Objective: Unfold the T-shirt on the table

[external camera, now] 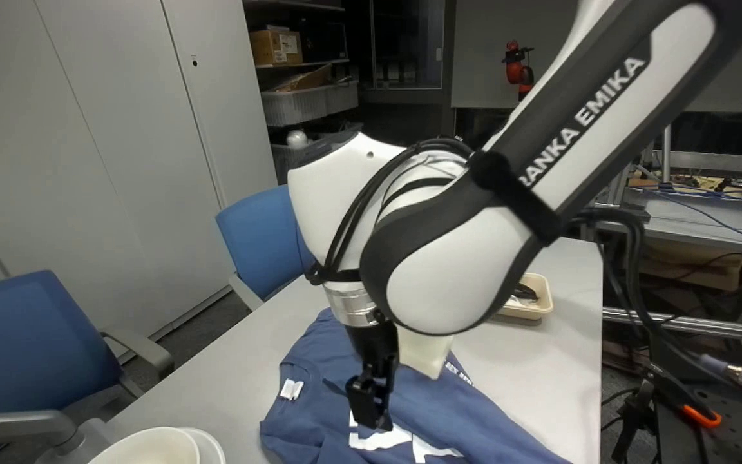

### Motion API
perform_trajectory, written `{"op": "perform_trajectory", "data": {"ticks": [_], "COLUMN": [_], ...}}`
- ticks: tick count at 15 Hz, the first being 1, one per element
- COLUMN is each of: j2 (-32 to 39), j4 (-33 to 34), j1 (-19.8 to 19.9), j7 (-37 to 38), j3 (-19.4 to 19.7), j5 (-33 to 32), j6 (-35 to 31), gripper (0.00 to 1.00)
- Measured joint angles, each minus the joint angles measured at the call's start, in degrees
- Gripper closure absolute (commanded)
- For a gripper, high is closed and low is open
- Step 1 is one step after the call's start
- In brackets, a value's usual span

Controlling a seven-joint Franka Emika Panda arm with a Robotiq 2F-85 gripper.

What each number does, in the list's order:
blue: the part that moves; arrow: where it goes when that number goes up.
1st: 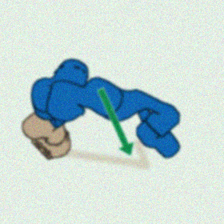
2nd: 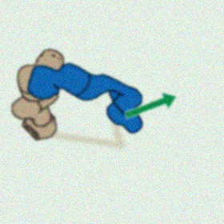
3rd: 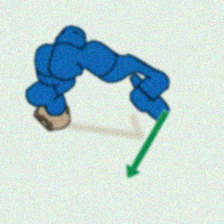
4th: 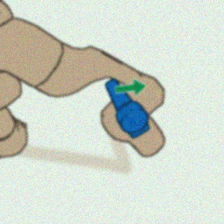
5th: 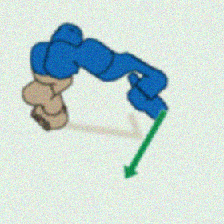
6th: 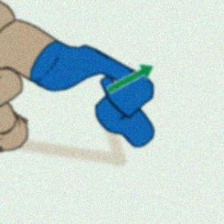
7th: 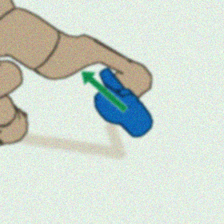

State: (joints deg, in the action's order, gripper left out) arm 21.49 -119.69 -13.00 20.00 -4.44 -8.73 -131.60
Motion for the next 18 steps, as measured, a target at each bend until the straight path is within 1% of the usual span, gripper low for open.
{"op": "perform_trajectory", "data": {"ticks": [3,6,12,18], "j2": [5.4,10.1,15.1,15.7], "j4": [2.9,6.2,13.0,13.8], "j1": [0.0,0.0,0.1,0.1], "j7": [0.0,0.0,-2.1,-2.2], "j3": [1.1,2.9,7.1,7.3], "j5": [-0.6,-0.8,-1.0,-0.9], "j6": [-7.4,-11.8,-12.4,-12.4], "gripper": [0.0,0.0,0.0,0.0]}}
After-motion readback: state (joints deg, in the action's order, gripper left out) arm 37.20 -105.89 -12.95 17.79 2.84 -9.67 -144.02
